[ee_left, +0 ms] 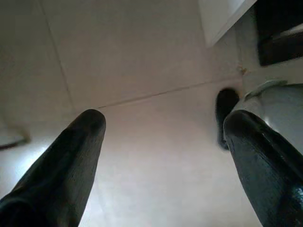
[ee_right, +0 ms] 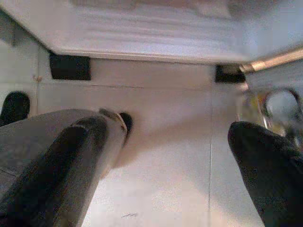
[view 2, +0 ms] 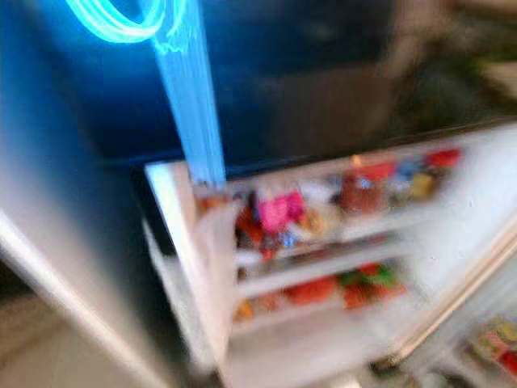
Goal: Restocking fridge
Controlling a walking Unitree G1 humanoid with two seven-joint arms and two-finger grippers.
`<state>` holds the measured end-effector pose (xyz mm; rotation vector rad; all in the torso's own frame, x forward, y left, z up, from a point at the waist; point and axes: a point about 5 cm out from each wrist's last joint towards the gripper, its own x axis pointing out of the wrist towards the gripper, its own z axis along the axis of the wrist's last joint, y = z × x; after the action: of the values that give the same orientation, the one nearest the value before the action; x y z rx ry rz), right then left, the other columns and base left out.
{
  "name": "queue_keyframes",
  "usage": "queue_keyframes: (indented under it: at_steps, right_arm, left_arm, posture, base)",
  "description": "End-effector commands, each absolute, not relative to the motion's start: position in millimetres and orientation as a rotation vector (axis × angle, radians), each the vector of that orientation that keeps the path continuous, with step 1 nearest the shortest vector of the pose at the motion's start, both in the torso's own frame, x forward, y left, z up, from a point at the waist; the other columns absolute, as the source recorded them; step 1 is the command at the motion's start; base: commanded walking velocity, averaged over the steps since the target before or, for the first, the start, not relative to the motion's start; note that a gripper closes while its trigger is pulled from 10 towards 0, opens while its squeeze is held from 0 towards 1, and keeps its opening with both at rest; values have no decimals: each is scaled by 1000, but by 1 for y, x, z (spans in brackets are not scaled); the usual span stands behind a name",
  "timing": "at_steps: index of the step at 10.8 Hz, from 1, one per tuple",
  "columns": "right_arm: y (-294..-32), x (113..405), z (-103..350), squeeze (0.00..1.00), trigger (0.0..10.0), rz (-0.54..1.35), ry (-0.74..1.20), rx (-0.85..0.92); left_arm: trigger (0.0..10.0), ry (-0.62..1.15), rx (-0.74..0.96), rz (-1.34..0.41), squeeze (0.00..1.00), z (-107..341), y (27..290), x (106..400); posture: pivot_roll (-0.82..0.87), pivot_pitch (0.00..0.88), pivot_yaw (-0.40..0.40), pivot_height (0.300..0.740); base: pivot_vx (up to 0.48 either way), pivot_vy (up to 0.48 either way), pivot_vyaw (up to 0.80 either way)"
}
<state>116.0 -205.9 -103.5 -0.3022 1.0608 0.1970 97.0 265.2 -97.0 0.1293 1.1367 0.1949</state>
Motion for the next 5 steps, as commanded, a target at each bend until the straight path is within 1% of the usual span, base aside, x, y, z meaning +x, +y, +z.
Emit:
queue_keyframes:
  at_steps: [1, 2, 5]
  right_arm:
    - [-197, 81, -115, 0, 10000, 255, 1191, -274]
    - [-197, 82, -115, 0, 10000, 255, 1191, -273]
    - [-196, 83, -114, 0, 10000, 256, 1180, -263]
  left_arm:
    - [10000, 1124, 121, 173, 0, -97, 258, 104]
    - [10000, 1121, 121, 173, 0, -97, 258, 104]
    - [10000, 1114, 125, 170, 0, -97, 258, 105]
  posture:
    - [-50, 0, 68, 740]
    - [-48, 0, 67, 740]
    - [-46, 0, 66, 740]
  base:
    - [0, -322, -750]
    - [0, 0, -744]
    - [0, 0, 0]
